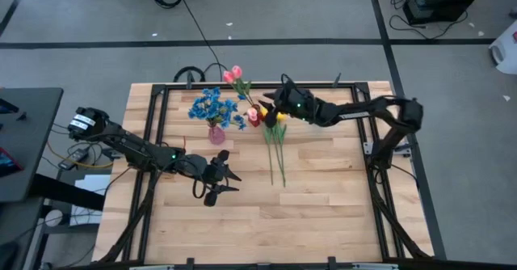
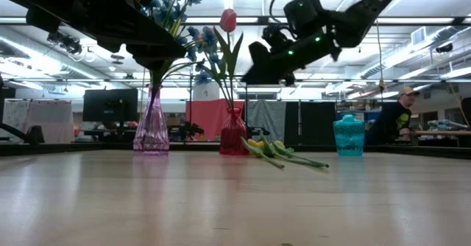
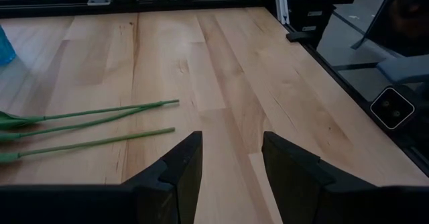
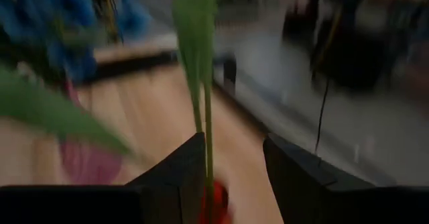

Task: Sort flowers into vase by color
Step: Put the yellow tulip into the red vase

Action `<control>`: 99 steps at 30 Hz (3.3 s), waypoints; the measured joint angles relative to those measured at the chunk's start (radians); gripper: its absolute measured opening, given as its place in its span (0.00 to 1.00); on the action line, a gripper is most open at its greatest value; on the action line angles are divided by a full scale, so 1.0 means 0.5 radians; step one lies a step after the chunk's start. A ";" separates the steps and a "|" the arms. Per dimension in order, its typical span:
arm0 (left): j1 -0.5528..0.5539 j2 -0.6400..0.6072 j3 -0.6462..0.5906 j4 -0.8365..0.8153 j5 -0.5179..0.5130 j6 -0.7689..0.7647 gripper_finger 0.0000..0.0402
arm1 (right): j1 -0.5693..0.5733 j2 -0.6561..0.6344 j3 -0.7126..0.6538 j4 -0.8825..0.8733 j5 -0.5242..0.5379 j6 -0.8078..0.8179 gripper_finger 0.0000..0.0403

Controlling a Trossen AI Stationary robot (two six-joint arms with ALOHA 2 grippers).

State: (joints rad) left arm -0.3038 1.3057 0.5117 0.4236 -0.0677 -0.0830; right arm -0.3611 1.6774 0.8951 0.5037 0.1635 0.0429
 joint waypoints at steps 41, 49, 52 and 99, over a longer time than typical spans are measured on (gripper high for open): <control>0.005 0.000 -0.001 0.224 -0.162 0.284 0.41 | 0.538 0.145 0.251 -1.824 0.140 1.325 0.31; 0.005 0.000 -0.001 0.223 -0.173 0.315 0.41 | 0.650 0.471 0.688 -2.339 0.385 1.276 0.31; 0.005 0.000 -0.001 0.216 -0.176 0.312 0.41 | 0.636 0.477 0.727 -2.353 0.367 1.293 0.31; 0.006 0.000 -0.001 0.212 -0.172 0.260 0.41 | 0.507 0.418 0.439 -2.237 0.314 1.273 0.03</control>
State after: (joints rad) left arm -0.3008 1.3059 0.5114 0.5298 -0.1535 0.0472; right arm -0.1074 1.8865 1.1146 -0.6147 0.3202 0.6796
